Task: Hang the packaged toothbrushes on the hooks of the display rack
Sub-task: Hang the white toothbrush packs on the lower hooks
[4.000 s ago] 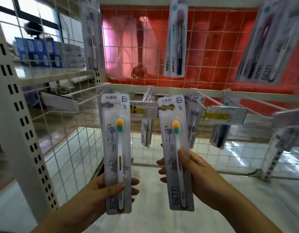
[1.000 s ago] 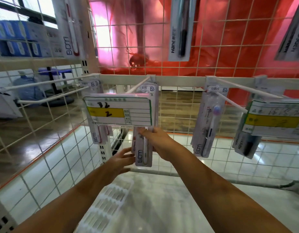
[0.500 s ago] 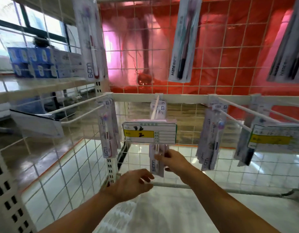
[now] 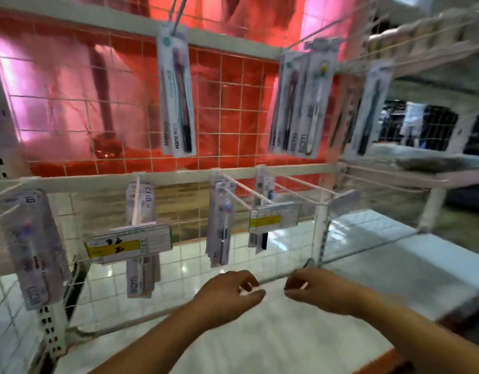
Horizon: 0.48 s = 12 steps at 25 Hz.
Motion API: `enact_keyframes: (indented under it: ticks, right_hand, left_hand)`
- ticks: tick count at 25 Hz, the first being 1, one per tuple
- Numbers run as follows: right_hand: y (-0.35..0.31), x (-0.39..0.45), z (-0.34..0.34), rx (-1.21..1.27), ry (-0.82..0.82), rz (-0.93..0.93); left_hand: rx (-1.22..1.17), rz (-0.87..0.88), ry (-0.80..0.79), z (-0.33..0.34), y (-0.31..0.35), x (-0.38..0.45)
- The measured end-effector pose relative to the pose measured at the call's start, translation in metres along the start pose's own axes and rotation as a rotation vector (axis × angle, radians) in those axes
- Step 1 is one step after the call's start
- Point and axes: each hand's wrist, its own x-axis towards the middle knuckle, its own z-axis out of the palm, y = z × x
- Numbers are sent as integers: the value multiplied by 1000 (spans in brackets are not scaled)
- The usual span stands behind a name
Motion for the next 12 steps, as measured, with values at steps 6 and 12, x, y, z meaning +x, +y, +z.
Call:
enact_keyframes:
  ticks: [6, 12]
  right_hand:
    - [52, -55, -76, -4, 104, 103]
    - [89, -67, -132, -134, 94, -1]
  left_hand:
    - [27, 154, -54, 9, 95, 13]
    - [240, 167, 23, 12, 176, 31]
